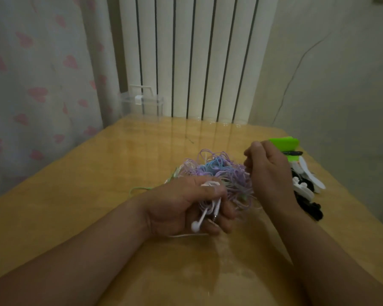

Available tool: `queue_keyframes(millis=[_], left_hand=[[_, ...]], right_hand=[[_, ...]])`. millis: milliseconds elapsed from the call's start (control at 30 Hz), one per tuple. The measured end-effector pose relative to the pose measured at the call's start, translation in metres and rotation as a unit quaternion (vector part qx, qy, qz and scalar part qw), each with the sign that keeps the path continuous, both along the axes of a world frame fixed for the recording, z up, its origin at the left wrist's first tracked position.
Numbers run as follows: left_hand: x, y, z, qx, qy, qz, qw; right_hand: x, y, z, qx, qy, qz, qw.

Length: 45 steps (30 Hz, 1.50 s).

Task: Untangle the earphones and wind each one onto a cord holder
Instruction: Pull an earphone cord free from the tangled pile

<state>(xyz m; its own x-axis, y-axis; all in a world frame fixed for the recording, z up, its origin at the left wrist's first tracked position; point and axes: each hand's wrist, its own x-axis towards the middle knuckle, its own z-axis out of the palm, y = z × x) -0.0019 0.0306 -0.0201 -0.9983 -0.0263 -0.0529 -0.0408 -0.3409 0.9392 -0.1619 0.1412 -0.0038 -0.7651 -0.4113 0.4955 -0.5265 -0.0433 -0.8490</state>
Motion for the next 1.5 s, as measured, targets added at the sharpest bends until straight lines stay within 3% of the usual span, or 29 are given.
queue_keyframes(millis=[200,300,433,533,633,800,867,967,1000,1067,1133,1233,1333,1500], left_hand=[[-0.020,-0.015,-0.006,0.051,0.041,0.179,0.982],[-0.018,-0.021,-0.003,0.094,0.063,0.211,0.971],[-0.013,-0.019,0.001,0.086,0.075,0.223,0.968],[-0.012,-0.016,0.005,0.074,0.089,0.215,0.970],[-0.011,-0.018,0.005,0.033,0.097,0.217,0.971],[-0.010,-0.017,0.006,-0.141,0.088,0.275,0.947],[-0.007,-0.017,0.007,-0.202,0.076,0.269,0.939],[-0.002,-0.017,0.012,-0.200,0.060,0.197,0.958],[-0.001,-0.017,0.013,-0.184,0.062,0.172,0.966],[0.001,-0.018,0.016,-0.152,0.075,0.136,0.976],[0.002,-0.018,0.017,-0.133,0.084,0.119,0.980],[0.003,-0.018,0.015,-0.125,0.085,0.118,0.981],[0.002,-0.021,0.012,-0.142,0.084,0.156,0.974],[0.001,-0.020,0.014,-0.133,0.101,0.210,0.963]], right_hand=[[0.015,-0.009,-0.015,0.086,0.019,0.072,0.994],[0.027,-0.014,-0.016,0.103,0.070,0.109,0.986],[0.032,-0.014,-0.014,0.135,0.178,0.098,0.970],[0.033,-0.013,-0.012,0.157,0.180,0.102,0.966],[0.030,-0.012,-0.010,0.164,0.153,0.113,0.968],[0.030,-0.012,-0.005,0.112,0.115,0.080,0.984],[0.031,-0.010,-0.001,0.076,0.063,0.065,0.993],[0.027,-0.009,0.010,-0.005,-0.137,0.129,0.982],[0.027,-0.009,0.014,-0.064,-0.220,0.173,0.958],[0.028,-0.007,0.023,-0.181,-0.360,0.264,0.877],[0.030,-0.005,0.028,-0.234,-0.420,0.323,0.815],[0.026,-0.002,0.031,-0.271,-0.445,0.335,0.785],[0.020,0.003,0.034,-0.264,-0.418,0.317,0.809],[0.022,0.006,0.032,-0.100,-0.222,0.247,0.938]])
